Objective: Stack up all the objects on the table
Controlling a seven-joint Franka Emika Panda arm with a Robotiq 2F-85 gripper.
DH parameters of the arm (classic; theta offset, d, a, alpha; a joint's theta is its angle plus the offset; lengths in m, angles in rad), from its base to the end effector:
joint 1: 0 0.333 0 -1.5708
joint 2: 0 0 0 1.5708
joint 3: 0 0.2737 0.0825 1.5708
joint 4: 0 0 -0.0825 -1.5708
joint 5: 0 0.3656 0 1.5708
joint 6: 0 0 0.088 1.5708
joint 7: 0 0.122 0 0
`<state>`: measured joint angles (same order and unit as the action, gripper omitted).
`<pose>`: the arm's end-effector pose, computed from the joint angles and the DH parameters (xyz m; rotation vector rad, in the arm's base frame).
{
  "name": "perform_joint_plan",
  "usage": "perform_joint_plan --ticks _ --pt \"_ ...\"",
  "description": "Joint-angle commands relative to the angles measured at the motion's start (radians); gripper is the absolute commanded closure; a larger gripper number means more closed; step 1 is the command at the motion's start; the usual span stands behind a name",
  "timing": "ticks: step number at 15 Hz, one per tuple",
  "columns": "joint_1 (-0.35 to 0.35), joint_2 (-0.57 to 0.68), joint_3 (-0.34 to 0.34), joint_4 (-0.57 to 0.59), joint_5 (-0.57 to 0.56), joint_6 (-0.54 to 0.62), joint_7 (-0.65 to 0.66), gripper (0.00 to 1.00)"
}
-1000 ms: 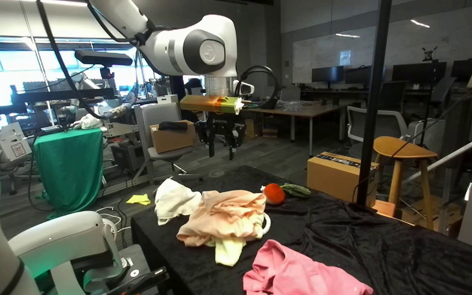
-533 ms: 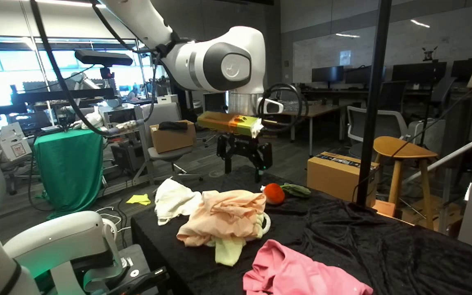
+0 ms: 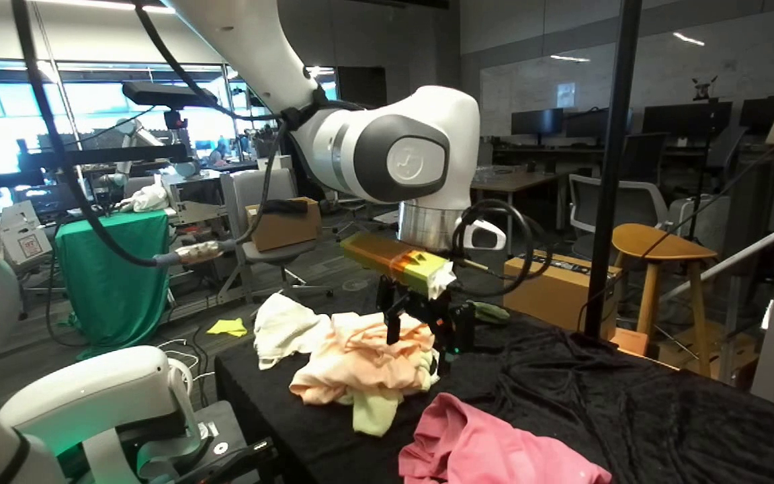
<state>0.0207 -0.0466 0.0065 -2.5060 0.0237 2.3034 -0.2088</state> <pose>0.4320 0.0125 0.2443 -3.0837 -0.3386 0.2392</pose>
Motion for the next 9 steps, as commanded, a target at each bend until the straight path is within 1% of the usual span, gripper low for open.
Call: perform_joint_plan --ticks 1,2,5,7,9 --pt "-0.026 0.02 -0.016 -0.057 -0.077 0.088 0.093 0.0" --pt "-0.032 0.037 -0.021 -0.066 -0.104 0.117 0.125 0.0" --pt "-0.047 0.089 -0.036 -0.09 -0.203 0.241 0.277 0.0" --pt "-0.046 0.122 -0.054 -0.115 -0.317 0.343 0.437 0.0" --pt "-0.04 0.16 -0.094 -0.114 -0.458 0.406 0.595 0.0"
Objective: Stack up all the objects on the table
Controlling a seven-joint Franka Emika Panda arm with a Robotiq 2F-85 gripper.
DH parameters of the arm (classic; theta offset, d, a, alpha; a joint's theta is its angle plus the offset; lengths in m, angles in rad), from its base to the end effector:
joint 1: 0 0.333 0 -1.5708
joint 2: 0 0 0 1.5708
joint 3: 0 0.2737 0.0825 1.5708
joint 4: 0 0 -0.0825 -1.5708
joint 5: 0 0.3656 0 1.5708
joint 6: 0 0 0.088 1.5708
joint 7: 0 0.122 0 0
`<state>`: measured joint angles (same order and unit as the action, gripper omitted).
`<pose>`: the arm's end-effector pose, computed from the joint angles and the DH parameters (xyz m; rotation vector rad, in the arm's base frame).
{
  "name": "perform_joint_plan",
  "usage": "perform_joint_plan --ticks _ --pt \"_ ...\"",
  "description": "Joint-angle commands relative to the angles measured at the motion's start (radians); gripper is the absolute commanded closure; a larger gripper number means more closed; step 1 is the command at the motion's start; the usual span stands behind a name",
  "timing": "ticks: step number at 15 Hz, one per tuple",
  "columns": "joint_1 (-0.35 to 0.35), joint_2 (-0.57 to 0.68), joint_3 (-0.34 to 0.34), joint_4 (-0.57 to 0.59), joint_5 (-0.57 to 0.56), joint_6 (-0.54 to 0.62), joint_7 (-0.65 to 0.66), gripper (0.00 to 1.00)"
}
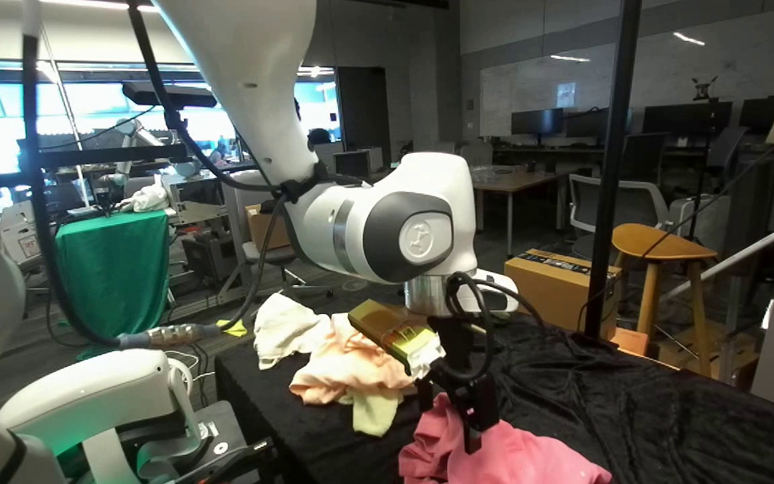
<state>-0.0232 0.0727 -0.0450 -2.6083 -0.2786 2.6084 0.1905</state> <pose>0.4163 -0.0251 0.1809 3.0001 -0.0199 -0.0960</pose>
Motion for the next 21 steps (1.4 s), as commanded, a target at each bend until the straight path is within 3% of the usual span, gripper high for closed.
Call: perform_joint_plan --ticks 1,3,7,15,21 --pt "0.014 0.065 -0.065 -0.004 -0.224 0.118 0.275 0.0" --pt "0.036 0.102 -0.104 0.006 -0.324 0.13 0.405 0.0" --pt "0.055 0.16 -0.141 0.01 -0.368 0.156 0.51 0.0" --pt "0.061 0.225 -0.136 0.016 -0.17 0.269 0.386 0.0" --pt "0.112 0.232 -0.222 0.059 -0.13 0.307 0.38 0.0"
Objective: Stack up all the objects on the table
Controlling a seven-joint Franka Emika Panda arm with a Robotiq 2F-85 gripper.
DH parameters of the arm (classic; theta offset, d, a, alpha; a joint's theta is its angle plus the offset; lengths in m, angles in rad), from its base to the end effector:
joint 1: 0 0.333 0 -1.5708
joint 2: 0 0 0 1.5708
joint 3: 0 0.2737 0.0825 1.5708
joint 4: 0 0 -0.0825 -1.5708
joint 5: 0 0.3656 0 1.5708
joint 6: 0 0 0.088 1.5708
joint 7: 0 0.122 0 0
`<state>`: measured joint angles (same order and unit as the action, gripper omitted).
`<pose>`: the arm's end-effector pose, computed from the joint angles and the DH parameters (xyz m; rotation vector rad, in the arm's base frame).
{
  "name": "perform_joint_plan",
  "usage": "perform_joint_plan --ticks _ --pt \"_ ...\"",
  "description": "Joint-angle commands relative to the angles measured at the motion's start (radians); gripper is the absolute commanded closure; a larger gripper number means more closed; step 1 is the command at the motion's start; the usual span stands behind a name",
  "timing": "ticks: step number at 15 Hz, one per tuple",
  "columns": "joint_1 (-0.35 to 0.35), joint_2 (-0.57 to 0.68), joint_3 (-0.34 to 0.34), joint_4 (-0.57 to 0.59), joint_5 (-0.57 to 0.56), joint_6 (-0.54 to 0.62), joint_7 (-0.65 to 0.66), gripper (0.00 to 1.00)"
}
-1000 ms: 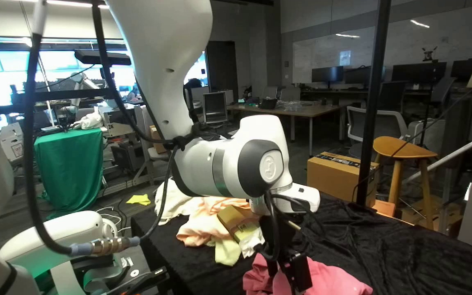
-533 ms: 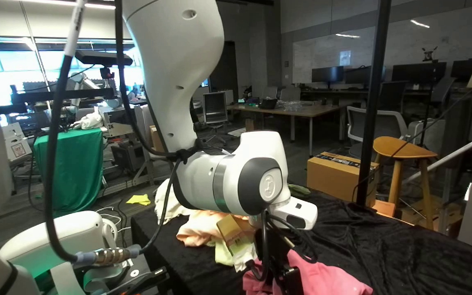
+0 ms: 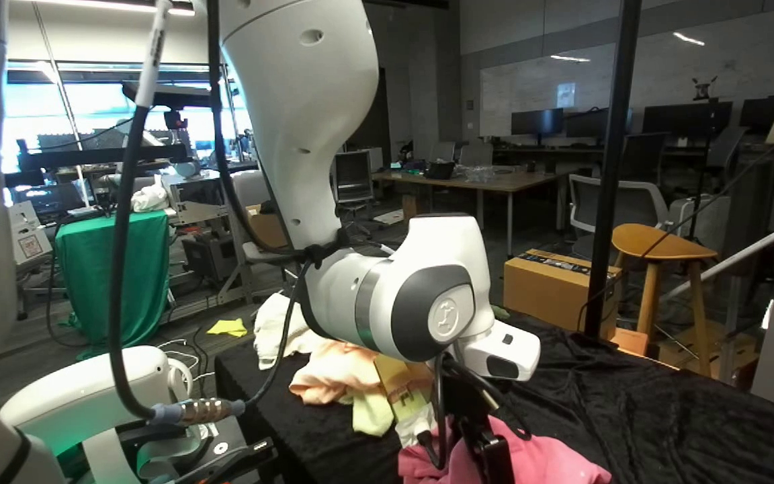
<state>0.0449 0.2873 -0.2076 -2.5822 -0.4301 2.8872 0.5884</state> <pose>0.4176 -0.0545 0.1219 2.9381 -0.4833 0.0705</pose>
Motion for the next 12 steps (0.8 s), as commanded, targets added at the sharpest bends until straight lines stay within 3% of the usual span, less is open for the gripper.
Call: perform_joint_plan --ticks 1,6,12 --pt "0.053 0.016 -0.077 0.04 0.017 0.026 -0.015 0.0" --pt "0.082 0.037 -0.132 0.075 0.012 0.025 -0.005 0.0" --pt "0.059 0.113 -0.118 0.119 0.09 0.025 -0.046 0.0"
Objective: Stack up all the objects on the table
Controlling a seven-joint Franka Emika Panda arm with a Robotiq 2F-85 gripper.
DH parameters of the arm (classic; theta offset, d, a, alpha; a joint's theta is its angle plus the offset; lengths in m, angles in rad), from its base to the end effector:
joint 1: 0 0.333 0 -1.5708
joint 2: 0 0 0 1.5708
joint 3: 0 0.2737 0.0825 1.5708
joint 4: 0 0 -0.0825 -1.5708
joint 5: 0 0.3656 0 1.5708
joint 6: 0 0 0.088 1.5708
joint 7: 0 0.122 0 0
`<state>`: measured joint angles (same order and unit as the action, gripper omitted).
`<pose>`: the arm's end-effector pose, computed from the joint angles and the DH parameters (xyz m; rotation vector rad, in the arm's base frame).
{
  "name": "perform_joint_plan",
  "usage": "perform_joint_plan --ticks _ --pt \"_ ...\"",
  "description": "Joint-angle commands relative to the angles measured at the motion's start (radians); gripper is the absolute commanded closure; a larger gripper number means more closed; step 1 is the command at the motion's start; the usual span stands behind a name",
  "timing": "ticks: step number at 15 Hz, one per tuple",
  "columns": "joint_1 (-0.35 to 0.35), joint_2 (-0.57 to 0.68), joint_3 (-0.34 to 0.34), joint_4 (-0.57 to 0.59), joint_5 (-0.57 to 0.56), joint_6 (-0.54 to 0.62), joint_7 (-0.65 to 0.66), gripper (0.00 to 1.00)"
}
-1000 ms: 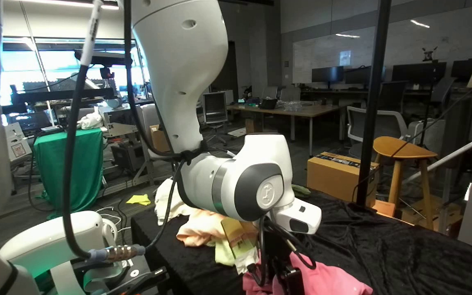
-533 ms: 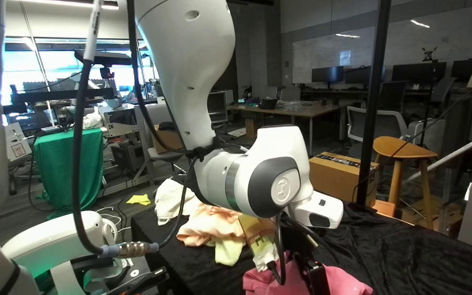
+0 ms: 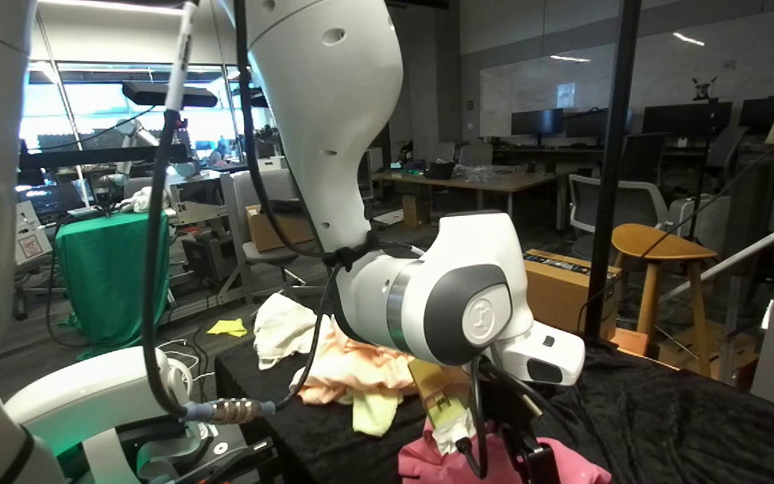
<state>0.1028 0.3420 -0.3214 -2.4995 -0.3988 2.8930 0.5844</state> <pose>0.4407 -0.0903 0.1259 2.8792 -0.5797 0.1272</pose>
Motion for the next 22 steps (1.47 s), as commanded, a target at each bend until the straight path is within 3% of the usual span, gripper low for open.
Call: perform_joint_plan --ticks 1,4,5,6,15,18,22 --pt "-0.002 0.072 -0.001 0.041 0.079 0.018 -0.052 0.0" --pt "-0.011 0.1 0.006 0.049 0.149 0.02 -0.093 0.0" --pt "-0.016 0.101 0.014 0.041 0.175 0.027 -0.11 0.25" --pt "-0.025 0.103 0.025 0.041 0.202 0.029 -0.132 0.26" --pt "-0.08 0.045 0.106 0.047 0.345 0.01 -0.282 0.93" --pt "-0.093 0.001 0.137 0.038 0.353 -0.007 -0.331 0.99" --pt "-0.09 -0.062 0.167 0.028 0.342 -0.013 -0.38 0.95"
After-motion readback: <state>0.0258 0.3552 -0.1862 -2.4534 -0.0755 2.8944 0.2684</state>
